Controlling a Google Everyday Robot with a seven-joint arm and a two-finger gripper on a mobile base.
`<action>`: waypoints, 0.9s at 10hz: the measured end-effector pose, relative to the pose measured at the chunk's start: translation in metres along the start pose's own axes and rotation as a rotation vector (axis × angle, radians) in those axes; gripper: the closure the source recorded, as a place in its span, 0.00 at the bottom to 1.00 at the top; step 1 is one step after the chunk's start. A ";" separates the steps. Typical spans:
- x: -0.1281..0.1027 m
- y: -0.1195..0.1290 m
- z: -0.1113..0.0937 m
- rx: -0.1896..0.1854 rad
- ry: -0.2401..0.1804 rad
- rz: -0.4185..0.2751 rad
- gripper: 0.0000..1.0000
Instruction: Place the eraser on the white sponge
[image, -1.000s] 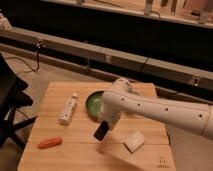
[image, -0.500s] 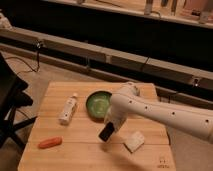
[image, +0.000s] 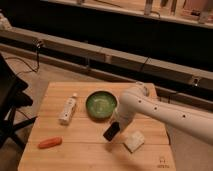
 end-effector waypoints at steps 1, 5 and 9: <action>-0.001 -0.001 -0.007 0.007 -0.004 0.011 1.00; 0.007 0.015 -0.010 0.007 -0.009 0.047 1.00; 0.014 0.031 -0.013 0.018 -0.011 0.107 1.00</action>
